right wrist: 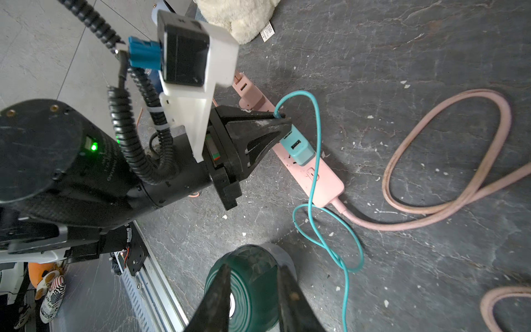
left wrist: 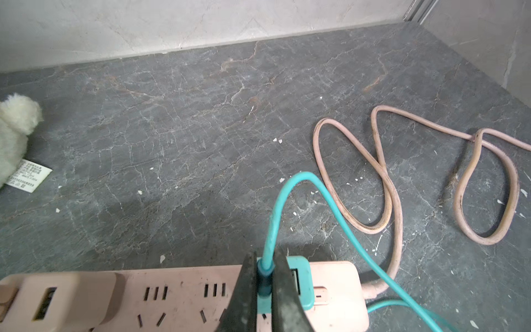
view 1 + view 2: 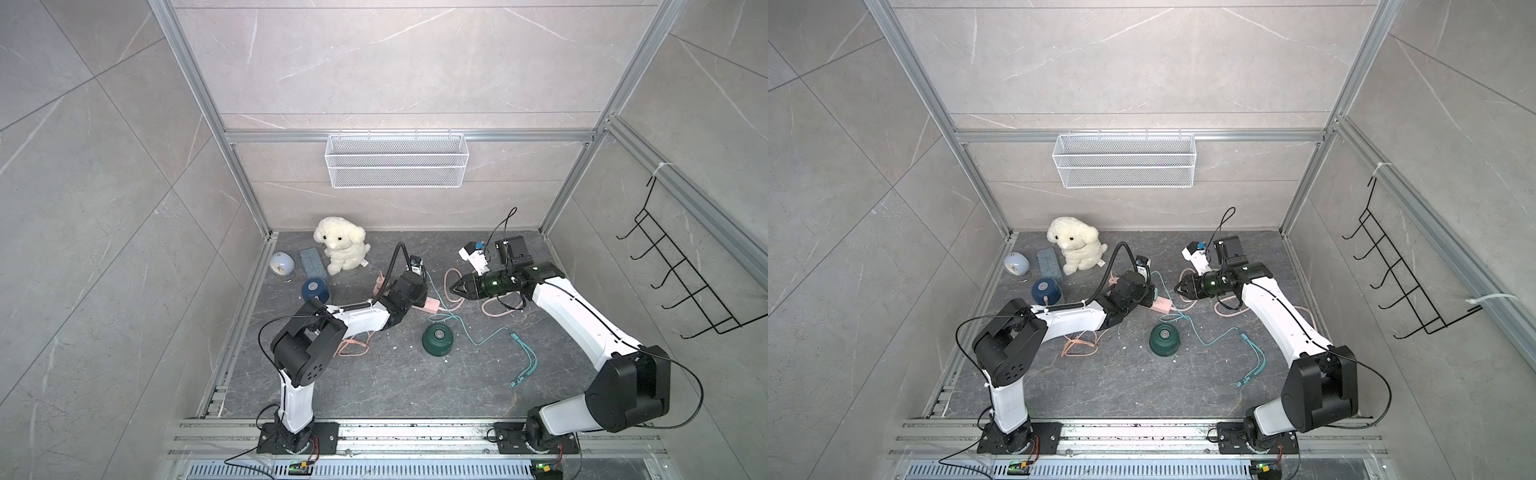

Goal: Charge the cordless meat grinders
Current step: Insert the charging cable into the plug.

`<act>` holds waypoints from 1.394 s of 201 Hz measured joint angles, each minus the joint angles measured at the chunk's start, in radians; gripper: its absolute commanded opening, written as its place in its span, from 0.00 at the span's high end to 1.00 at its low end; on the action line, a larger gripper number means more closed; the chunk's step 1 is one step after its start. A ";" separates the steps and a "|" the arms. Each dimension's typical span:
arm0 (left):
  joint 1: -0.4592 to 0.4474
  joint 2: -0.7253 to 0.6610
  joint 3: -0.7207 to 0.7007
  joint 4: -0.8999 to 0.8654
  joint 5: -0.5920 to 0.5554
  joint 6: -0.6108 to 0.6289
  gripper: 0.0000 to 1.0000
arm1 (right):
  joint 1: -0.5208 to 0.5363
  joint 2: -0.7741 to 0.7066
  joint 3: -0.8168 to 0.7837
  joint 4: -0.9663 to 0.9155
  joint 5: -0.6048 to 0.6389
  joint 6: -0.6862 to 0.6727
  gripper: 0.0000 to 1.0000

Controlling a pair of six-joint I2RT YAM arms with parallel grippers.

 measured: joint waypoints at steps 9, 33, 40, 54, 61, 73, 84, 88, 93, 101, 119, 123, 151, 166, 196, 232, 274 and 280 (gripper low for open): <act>-0.002 -0.007 0.012 -0.047 0.003 -0.009 1.00 | 0.000 -0.001 0.000 0.000 0.000 0.003 0.69; -0.020 -0.032 0.014 -0.128 -0.016 -0.018 1.00 | 0.000 -0.003 0.000 0.001 0.000 0.017 0.69; -0.030 -0.037 0.004 -0.135 -0.032 -0.018 1.00 | 0.000 -0.003 0.000 0.003 -0.001 0.018 0.69; -0.047 -0.036 -0.005 -0.135 -0.071 -0.018 1.00 | 0.000 -0.003 0.000 0.008 -0.005 0.024 0.69; -0.051 -0.030 -0.003 -0.130 -0.087 -0.018 1.00 | 0.000 -0.003 0.000 0.008 -0.008 0.027 0.69; -0.058 -0.016 -0.001 -0.108 -0.114 -0.017 1.00 | 0.000 -0.003 0.000 0.007 -0.009 0.033 0.69; -0.061 -0.003 0.001 -0.081 -0.134 -0.016 1.00 | 0.000 -0.005 0.000 0.007 -0.010 0.037 0.69; -0.062 0.002 0.003 -0.078 -0.140 -0.013 1.00 | 0.000 -0.006 0.000 0.007 -0.010 0.038 0.69; -0.063 0.010 0.010 -0.075 -0.145 -0.011 1.00 | 0.000 -0.007 0.000 0.007 -0.011 0.040 0.69; -0.063 0.027 0.029 -0.073 -0.152 -0.005 1.00 | 0.000 -0.011 0.000 0.007 -0.013 0.042 0.69; -0.058 0.055 0.057 -0.071 -0.162 0.000 1.00 | 0.000 -0.021 0.000 0.007 -0.014 0.044 0.69; -0.056 0.056 0.058 -0.069 -0.160 0.000 1.00 | 0.000 -0.023 0.000 0.007 -0.014 0.044 0.69; -0.037 0.003 0.011 -0.067 -0.099 -0.002 0.83 | 0.000 -0.040 0.000 0.007 -0.014 0.056 0.64; -0.023 -0.032 -0.010 -0.113 -0.040 0.005 0.63 | 0.000 -0.042 -0.001 0.008 -0.010 0.066 0.60; 0.000 -0.034 -0.058 -0.306 0.051 0.018 0.49 | 0.000 -0.043 -0.004 0.014 0.009 0.081 0.57; 0.034 -0.044 -0.047 -0.373 0.128 0.018 0.43 | 0.000 -0.068 -0.018 0.014 0.047 0.083 0.56; 0.064 -0.147 -0.035 -0.412 0.182 0.018 0.42 | 0.000 -0.091 -0.062 -0.007 0.179 0.115 0.55; 0.066 -0.165 -0.034 -0.415 0.187 0.018 0.42 | 0.000 -0.094 -0.075 -0.015 0.208 0.124 0.55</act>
